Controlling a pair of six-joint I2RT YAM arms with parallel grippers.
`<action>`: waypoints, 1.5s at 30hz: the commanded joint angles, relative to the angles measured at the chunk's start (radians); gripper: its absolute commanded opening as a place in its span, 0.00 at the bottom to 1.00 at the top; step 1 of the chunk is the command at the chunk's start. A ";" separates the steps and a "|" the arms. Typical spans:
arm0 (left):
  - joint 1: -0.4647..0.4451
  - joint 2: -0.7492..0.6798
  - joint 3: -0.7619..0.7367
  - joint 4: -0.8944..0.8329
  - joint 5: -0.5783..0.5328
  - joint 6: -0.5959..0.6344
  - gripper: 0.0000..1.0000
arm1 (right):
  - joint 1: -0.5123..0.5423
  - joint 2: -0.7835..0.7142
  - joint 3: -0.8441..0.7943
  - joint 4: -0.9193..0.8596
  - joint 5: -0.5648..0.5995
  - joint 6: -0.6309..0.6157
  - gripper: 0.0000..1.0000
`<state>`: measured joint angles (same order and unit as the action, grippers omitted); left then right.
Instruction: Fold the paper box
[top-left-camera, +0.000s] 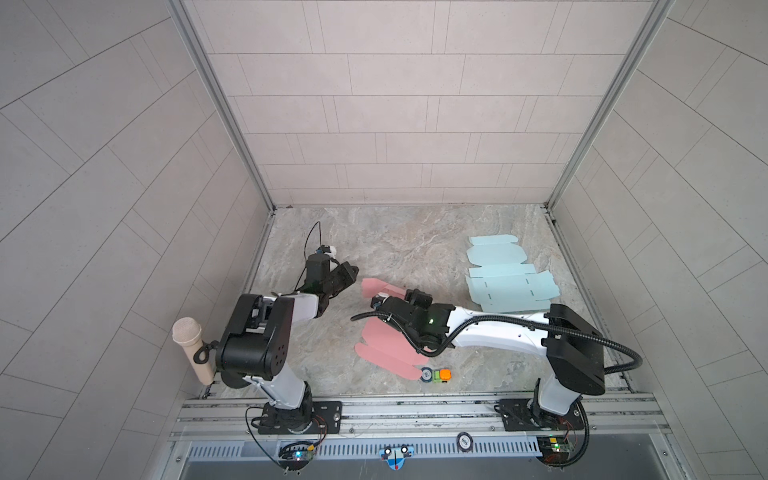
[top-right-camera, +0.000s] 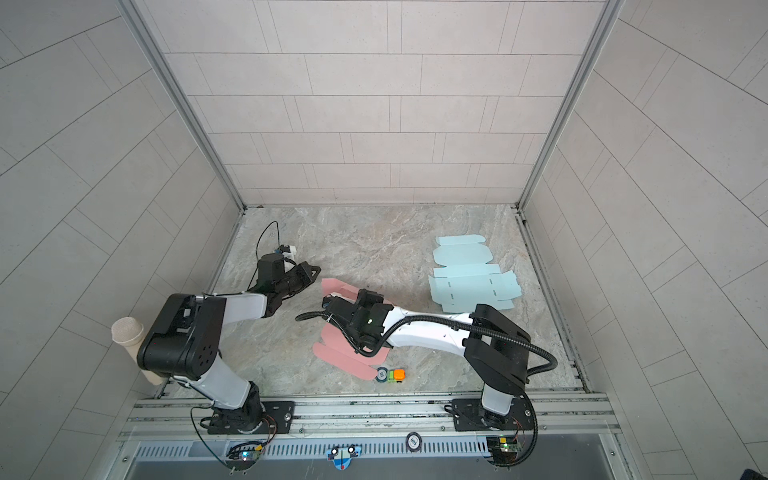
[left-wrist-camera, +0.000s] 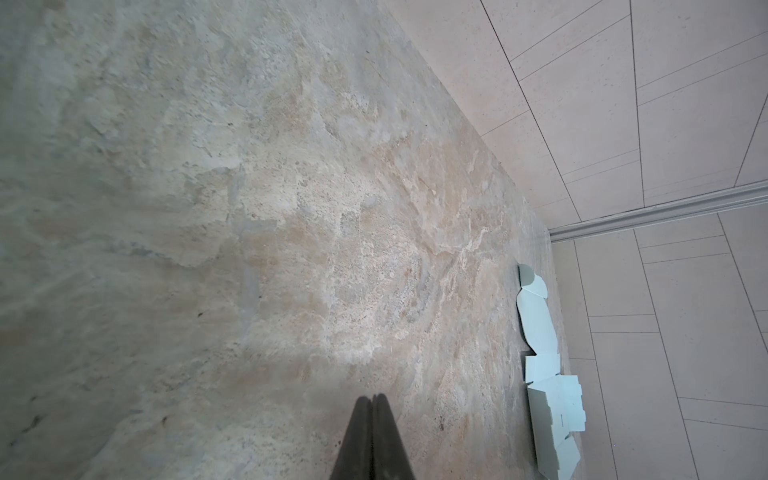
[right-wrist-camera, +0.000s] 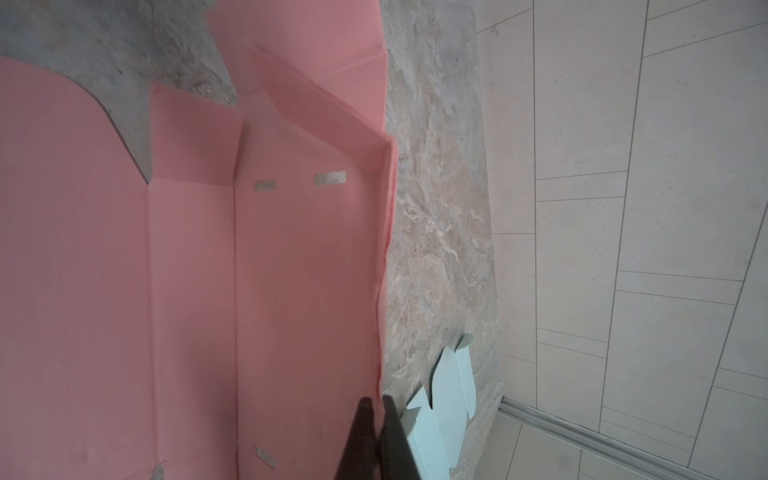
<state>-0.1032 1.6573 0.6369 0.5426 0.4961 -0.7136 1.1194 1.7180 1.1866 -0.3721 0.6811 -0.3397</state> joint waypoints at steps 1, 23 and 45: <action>0.005 0.043 0.033 0.010 0.046 0.040 0.05 | 0.007 0.020 -0.012 0.040 0.038 -0.063 0.00; -0.067 0.048 -0.119 0.233 0.216 -0.056 0.09 | 0.010 0.032 -0.107 0.203 0.084 -0.150 0.00; -0.171 -0.230 -0.405 0.301 0.140 -0.066 0.19 | 0.052 -0.056 -0.250 0.404 0.112 -0.256 0.00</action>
<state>-0.2665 1.4628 0.2626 0.7773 0.6571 -0.7723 1.1614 1.7069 0.9493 -0.0044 0.7723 -0.5617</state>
